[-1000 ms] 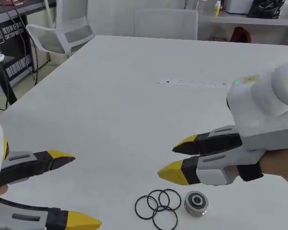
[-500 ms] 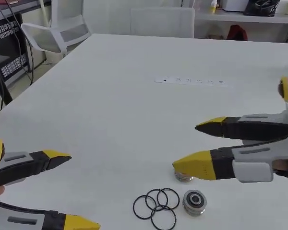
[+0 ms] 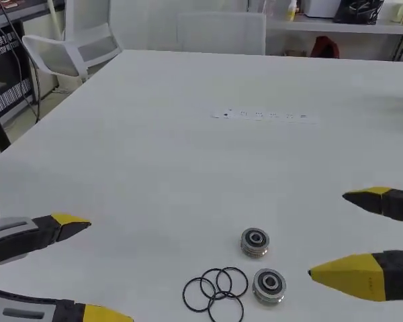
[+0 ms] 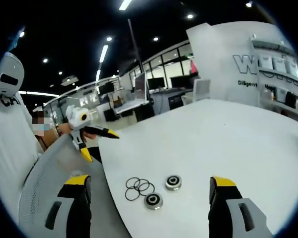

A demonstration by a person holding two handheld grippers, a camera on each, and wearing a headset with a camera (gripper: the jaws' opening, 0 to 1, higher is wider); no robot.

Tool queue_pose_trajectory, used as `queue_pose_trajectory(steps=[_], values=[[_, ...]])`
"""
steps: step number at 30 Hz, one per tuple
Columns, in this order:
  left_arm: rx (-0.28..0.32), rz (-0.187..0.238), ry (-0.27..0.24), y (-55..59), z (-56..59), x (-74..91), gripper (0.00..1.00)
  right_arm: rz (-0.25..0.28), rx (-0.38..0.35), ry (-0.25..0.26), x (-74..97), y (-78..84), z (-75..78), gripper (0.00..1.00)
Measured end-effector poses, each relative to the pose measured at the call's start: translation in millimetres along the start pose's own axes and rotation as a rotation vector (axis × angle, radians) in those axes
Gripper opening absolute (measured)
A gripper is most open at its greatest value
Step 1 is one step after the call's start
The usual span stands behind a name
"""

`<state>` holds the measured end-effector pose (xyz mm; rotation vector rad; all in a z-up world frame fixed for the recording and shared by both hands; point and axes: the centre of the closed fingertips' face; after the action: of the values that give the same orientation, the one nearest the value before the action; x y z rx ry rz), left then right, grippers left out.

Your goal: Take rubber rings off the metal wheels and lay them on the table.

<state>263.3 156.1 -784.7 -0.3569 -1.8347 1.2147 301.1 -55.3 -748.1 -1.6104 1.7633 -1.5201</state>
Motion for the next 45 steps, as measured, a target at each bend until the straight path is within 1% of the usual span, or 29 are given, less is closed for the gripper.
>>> queue_pose_trajectory(steps=[1, 4, 6, 9, 10, 12, 15, 17, 20, 22, 26, 30, 34, 39, 42, 45], values=[[0.001, -0.001, 0.000, 0.4, -0.1, 0.0, 0.89, -0.005, -0.009, 0.007, 0.5, 3.0, 1.6, 0.99], [0.003, -0.004, 0.001, 1.2, -0.6, 0.0, 0.89, -0.028, -0.047, 0.039, 3.7, 21.2, 11.3, 0.99], [0.005, -0.006, 0.000, 2.4, -1.6, 0.1, 0.89, -0.038, -0.068, 0.061, 5.0, 30.5, 16.9, 0.99], [0.012, -0.013, -0.004, 5.4, -3.0, 0.3, 0.89, -0.031, -0.100, 0.081, 5.6, 39.9, 22.6, 0.99], [0.013, -0.017, -0.005, 6.7, -3.2, 0.7, 0.89, -0.036, -0.106, 0.085, 5.0, 43.3, 23.7, 0.99], [0.013, -0.021, -0.007, 8.4, -3.7, 1.7, 0.89, -0.077, -0.111, 0.097, 4.1, 55.6, 26.0, 0.99], [0.023, -0.029, -0.016, 12.9, -6.0, 3.2, 0.90, -0.110, -0.136, 0.111, 2.0, 69.6, 31.4, 0.99], [0.043, -0.027, -0.021, 16.3, -6.8, 3.3, 0.91, -0.130, -0.148, 0.114, 0.9, 76.6, 32.1, 0.99], [0.062, -0.033, -0.023, 20.9, -6.3, 2.3, 0.92, -0.160, -0.143, 0.117, 0.2, 84.3, 31.6, 0.99], [0.067, -0.037, -0.021, 23.8, -5.2, 1.6, 0.92, -0.176, -0.145, 0.122, 0.5, 88.5, 32.7, 0.99], [0.083, -0.039, -0.022, 26.3, -5.4, 0.9, 0.93, -0.191, -0.151, 0.129, 0.8, 93.2, 34.1, 0.99], [0.096, -0.042, -0.018, 29.6, -4.9, -0.4, 0.93, -0.219, -0.143, 0.136, 0.6, 99.8, 34.7, 0.99], [0.113, -0.043, -0.015, 31.1, -3.9, -1.0, 0.93, -0.232, -0.144, 0.138, 1.0, 103.8, 35.3, 0.99], [0.108, -0.043, -0.013, 31.2, -4.3, -1.5, 0.93, -0.240, -0.146, 0.143, 1.3, 108.1, 35.8, 0.99], [0.117, -0.041, -0.012, 32.2, -4.6, -2.2, 0.93, -0.248, -0.146, 0.147, 1.7, 111.0, 35.8, 0.99], [0.121, -0.050, -0.011, 34.2, -4.5, -2.7, 0.92, -0.255, -0.144, 0.152, 2.1, 113.5, 35.8, 0.99]])
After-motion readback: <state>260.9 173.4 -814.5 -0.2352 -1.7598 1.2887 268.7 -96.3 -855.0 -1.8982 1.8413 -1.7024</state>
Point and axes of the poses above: the centre of the closed fingertips' face, and the gripper's own axes: x roughly backward along the fingers, z roughly to its right, y roughly out of its underside, and after that the axes turned 12 degrees about -x, right-handed
